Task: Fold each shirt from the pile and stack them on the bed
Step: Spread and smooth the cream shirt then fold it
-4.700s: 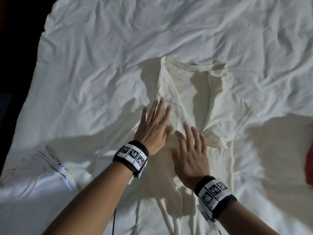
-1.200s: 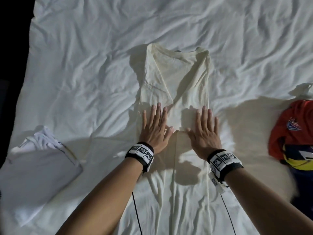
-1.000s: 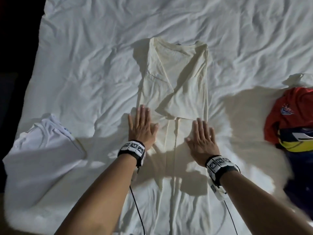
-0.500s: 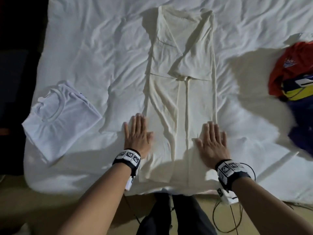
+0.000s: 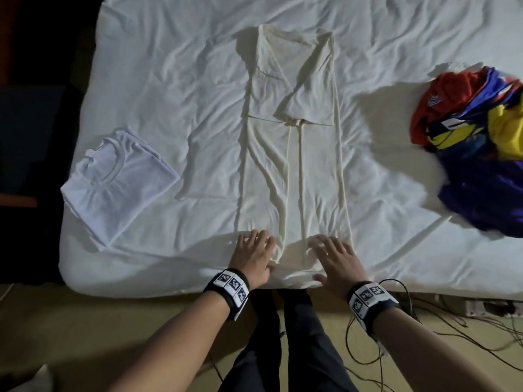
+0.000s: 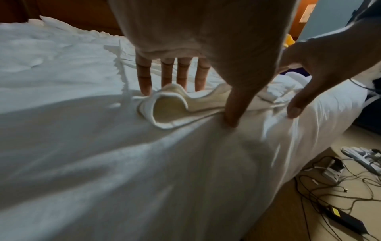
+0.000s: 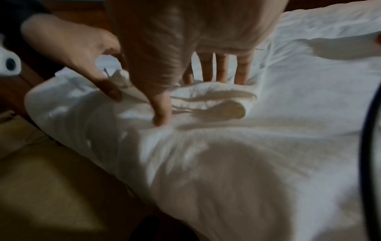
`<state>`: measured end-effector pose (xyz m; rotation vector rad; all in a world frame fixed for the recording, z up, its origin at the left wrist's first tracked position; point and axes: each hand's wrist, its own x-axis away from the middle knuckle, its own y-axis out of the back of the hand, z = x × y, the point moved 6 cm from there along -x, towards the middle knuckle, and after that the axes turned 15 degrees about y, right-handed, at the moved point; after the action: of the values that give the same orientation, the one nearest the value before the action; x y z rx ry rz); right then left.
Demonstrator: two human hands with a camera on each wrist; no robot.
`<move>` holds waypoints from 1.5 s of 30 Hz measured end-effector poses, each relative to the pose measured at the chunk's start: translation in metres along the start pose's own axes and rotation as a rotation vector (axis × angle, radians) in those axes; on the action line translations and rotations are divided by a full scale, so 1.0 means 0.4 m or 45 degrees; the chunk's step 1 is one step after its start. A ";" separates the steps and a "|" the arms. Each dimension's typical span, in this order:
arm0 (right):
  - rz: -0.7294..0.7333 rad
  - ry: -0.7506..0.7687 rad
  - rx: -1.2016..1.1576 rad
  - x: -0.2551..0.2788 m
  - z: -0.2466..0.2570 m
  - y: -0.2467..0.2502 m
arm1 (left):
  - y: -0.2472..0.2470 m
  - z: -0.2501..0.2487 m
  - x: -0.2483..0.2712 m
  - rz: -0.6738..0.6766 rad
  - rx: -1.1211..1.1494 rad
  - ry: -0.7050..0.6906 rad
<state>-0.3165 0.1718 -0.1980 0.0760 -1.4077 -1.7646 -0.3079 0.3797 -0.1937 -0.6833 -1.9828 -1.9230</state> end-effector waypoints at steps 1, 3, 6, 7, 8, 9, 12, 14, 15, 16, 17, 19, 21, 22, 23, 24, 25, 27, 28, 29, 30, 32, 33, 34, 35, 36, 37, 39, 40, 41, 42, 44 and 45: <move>0.029 -0.034 0.031 -0.003 -0.005 -0.002 | -0.001 -0.005 -0.002 0.002 -0.021 0.024; 0.083 -0.083 0.096 -0.011 -0.009 -0.005 | -0.002 -0.015 -0.006 -0.004 -0.039 0.055; 0.122 -0.095 0.231 -0.023 -0.003 -0.005 | 0.001 -0.022 -0.010 -0.010 -0.044 0.076; 0.115 -0.093 0.253 -0.027 0.000 -0.002 | 0.003 -0.022 -0.012 -0.010 -0.037 0.085; 0.094 -0.096 0.256 -0.029 0.001 0.003 | 0.002 -0.020 -0.014 -0.009 -0.029 0.093; 0.071 -0.103 0.245 -0.030 0.002 0.009 | 0.002 -0.018 -0.017 -0.009 -0.023 0.100; 0.042 -0.106 0.199 -0.031 0.001 0.022 | 0.004 -0.012 -0.022 -0.002 -0.009 0.126; 0.115 -0.102 0.196 -0.028 0.001 0.016 | 0.006 -0.012 -0.025 0.009 0.000 0.132; 0.151 -0.101 0.204 -0.028 0.001 0.009 | 0.005 -0.013 -0.028 0.015 0.000 0.136; 0.182 -0.105 0.207 -0.028 -0.001 0.000 | 0.003 -0.013 -0.031 0.025 0.002 0.142; 0.190 -0.108 0.210 -0.030 -0.003 -0.005 | 0.002 -0.014 -0.035 0.030 0.008 0.147; 0.149 -0.095 0.210 -0.038 -0.010 -0.005 | 0.001 -0.012 -0.045 0.033 0.042 0.156; 0.101 -0.055 0.200 -0.051 -0.019 0.014 | 0.007 -0.008 -0.058 0.040 0.064 0.160; 0.079 -0.049 0.183 -0.057 -0.025 0.027 | 0.013 -0.006 -0.064 0.045 0.061 0.156; 0.056 -0.054 0.164 -0.062 -0.033 0.047 | 0.023 -0.003 -0.072 0.049 0.050 0.148; 0.025 -0.061 0.140 -0.068 -0.039 0.070 | 0.036 0.000 -0.079 0.047 0.038 0.136; 0.004 -0.078 0.093 -0.072 -0.046 0.090 | 0.047 0.004 -0.085 0.051 0.031 0.125; -0.060 -0.099 0.004 -0.081 -0.065 0.124 | 0.069 0.017 -0.100 0.074 0.054 0.114; -0.076 -0.106 -0.022 -0.084 -0.077 0.137 | 0.081 0.024 -0.107 0.099 0.079 0.115; -0.084 -0.109 -0.043 -0.087 -0.087 0.152 | 0.098 0.032 -0.116 0.117 0.113 0.119; -0.098 -0.112 -0.059 -0.090 -0.098 0.169 | 0.115 0.042 -0.127 0.124 0.147 0.130; -0.143 -0.122 -0.082 -0.101 -0.118 0.214 | 0.159 0.062 -0.157 0.123 0.212 0.160; -0.173 -0.126 -0.093 -0.110 -0.128 0.239 | 0.185 0.071 -0.173 0.120 0.238 0.181; -0.206 -0.137 -0.103 -0.121 -0.142 0.264 | 0.214 0.082 -0.191 0.114 0.264 0.212; -0.230 -0.157 -0.111 -0.132 -0.157 0.289 | 0.241 0.094 -0.211 0.113 0.307 0.250; -0.248 -0.184 -0.123 -0.145 -0.174 0.313 | 0.263 0.110 -0.236 0.113 0.362 0.291; -0.271 -0.219 -0.148 -0.159 -0.192 0.337 | 0.285 0.125 -0.262 0.109 0.420 0.334; -0.349 -0.315 -0.258 -0.187 -0.235 0.383 | 0.321 0.156 -0.317 0.089 0.605 0.417; -0.404 -0.372 -0.332 -0.200 -0.259 0.406 | 0.339 0.171 -0.344 0.066 0.731 0.448; -0.470 -0.424 -0.407 -0.215 -0.285 0.426 | 0.358 0.184 -0.371 0.032 0.860 0.470; -0.548 -0.468 -0.483 -0.230 -0.313 0.443 | 0.379 0.195 -0.396 -0.014 0.969 0.493; -0.726 -0.537 -0.639 -0.265 -0.374 0.478 | 0.418 0.215 -0.445 -0.087 1.185 0.565; -0.812 -0.570 -0.719 -0.281 -0.404 0.492 | 0.432 0.223 -0.470 -0.112 1.288 0.600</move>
<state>-0.0485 0.1193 -0.1440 -0.2077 -1.1898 -2.7936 -0.0484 0.4424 -0.1501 0.1225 -2.2676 -0.7587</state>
